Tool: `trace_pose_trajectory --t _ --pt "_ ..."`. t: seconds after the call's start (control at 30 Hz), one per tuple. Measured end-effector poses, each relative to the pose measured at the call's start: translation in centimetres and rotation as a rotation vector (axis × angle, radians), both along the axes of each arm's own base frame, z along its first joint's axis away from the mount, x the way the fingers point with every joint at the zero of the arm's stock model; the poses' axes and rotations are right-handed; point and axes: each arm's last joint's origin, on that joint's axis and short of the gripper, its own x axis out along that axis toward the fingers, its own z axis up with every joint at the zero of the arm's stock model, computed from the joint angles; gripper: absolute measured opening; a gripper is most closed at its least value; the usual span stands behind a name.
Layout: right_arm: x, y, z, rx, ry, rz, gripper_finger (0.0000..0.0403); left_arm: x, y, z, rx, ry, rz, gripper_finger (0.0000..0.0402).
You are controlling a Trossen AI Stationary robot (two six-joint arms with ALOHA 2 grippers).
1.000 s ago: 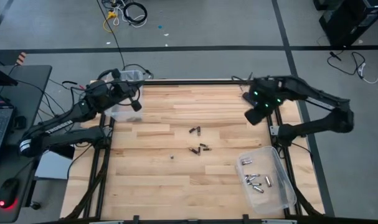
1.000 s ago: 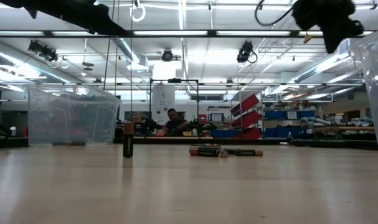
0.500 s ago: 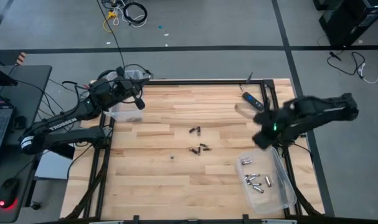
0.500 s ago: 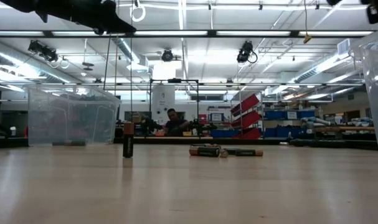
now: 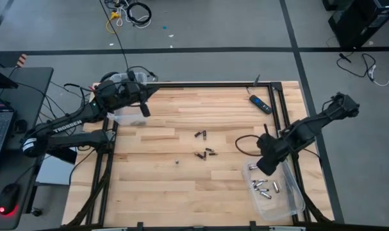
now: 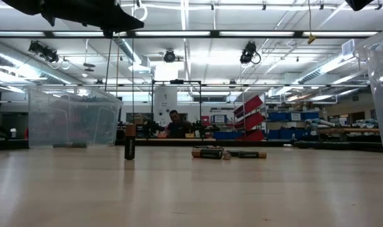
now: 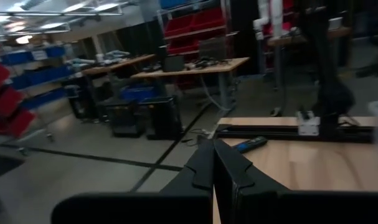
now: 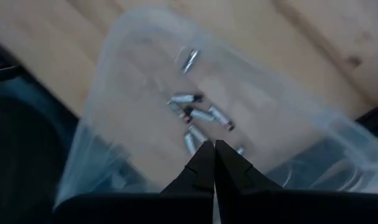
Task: Sort batteries
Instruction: Move the bottom transparent bin to the middle right of the table
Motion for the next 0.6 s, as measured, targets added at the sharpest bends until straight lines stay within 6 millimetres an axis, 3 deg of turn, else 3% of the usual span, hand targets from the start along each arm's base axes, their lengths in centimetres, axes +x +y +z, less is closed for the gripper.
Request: trace_pose_trajectory --t 0.3,0.6 --pt "2.5 0.5 -2.4 -0.138 0.084 0.127 0.0000 0.3 -0.6 0.0 -0.024 -0.006 -0.083 0.0000" --pt "6.3 -0.2 -4.0 -0.166 -0.024 0.245 0.0000 0.5 -1.0 0.0 -0.023 -0.006 -0.109 0.0000"
